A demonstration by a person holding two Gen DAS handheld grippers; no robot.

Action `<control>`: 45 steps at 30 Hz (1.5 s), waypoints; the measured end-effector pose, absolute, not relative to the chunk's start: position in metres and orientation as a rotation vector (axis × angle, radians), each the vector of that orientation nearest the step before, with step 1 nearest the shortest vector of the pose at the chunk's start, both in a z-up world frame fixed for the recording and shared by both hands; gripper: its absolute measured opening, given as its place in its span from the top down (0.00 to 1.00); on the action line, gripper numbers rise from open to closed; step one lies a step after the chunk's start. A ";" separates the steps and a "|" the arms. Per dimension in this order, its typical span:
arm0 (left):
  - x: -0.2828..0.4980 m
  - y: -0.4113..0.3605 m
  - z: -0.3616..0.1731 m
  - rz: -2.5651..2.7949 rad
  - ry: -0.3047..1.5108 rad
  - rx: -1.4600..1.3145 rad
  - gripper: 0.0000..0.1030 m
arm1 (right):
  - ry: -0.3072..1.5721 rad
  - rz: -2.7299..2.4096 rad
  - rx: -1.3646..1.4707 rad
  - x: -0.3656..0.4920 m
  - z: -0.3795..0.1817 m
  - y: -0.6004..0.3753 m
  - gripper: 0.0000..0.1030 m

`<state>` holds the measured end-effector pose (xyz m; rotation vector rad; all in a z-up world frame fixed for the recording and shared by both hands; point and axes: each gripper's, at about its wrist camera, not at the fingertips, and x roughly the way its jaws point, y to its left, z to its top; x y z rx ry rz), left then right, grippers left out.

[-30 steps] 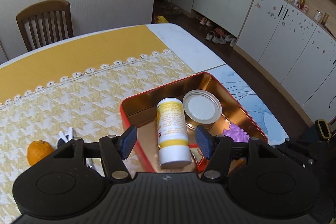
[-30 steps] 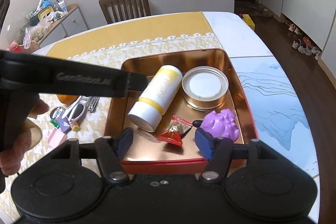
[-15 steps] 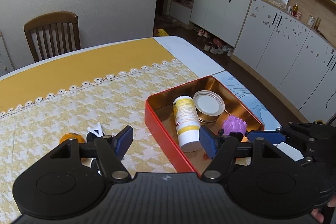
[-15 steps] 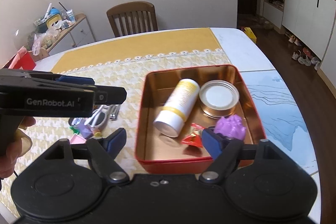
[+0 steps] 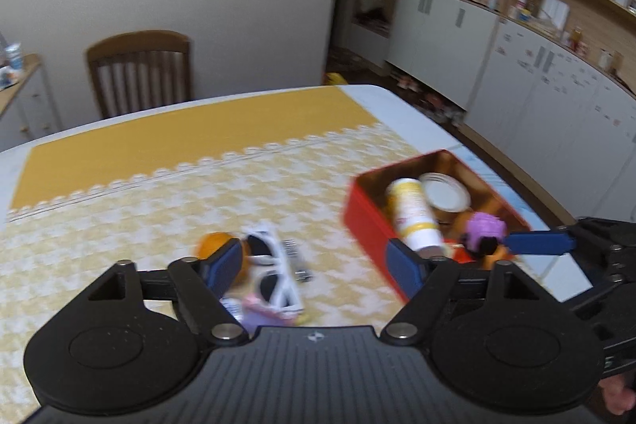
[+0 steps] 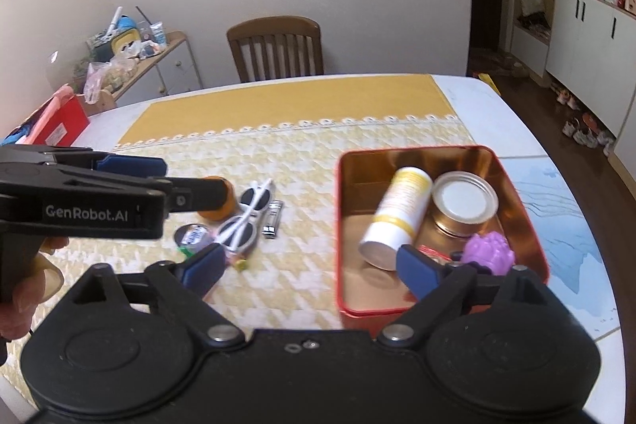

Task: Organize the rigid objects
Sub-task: 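Withdraw both tools from the red box toward the remaining items, then move the right tool toward the pink comb while the left approaches the pink items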

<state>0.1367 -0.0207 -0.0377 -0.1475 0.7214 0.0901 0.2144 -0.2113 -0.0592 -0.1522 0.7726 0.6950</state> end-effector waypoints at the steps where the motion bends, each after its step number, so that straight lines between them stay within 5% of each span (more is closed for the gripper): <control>1: 0.133 -0.013 -0.038 0.101 0.715 -0.154 0.19 | 0.759 0.706 -0.149 0.212 -0.058 -0.209 0.03; 28: 0.111 0.078 -0.120 0.147 0.877 -0.180 0.19 | 0.867 0.804 -0.305 0.162 -0.123 -0.099 0.02; 45: 0.127 0.058 -0.146 0.116 0.898 -0.221 0.19 | 0.859 0.735 -0.329 0.169 -0.159 -0.073 0.25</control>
